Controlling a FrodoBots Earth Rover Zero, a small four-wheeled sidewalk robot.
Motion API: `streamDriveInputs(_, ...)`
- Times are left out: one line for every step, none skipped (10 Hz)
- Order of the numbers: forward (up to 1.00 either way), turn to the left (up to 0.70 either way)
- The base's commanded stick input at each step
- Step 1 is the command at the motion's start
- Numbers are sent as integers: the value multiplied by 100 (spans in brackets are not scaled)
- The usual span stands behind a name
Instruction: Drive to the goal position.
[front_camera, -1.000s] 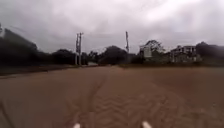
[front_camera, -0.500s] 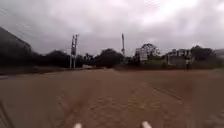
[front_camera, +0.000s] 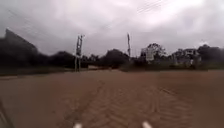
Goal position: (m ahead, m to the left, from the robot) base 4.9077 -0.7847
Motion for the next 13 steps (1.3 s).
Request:
streamDriveInputs(70, 12)
streamDriveInputs(70, 9)
streamDriveInputs(70, 5)
streamDriveInputs(70, 4)
streamDriveInputs(70, 3)
streamDriveInputs(70, 3)
streamDriveInputs(70, 7)
streamDriveInputs(70, 6)
streamDriveInputs(70, 6)
streamDriveInputs(70, 5)
streamDriveInputs(70, 5)
streamDriveInputs(70, 4)
streamDriveInputs(70, 3)
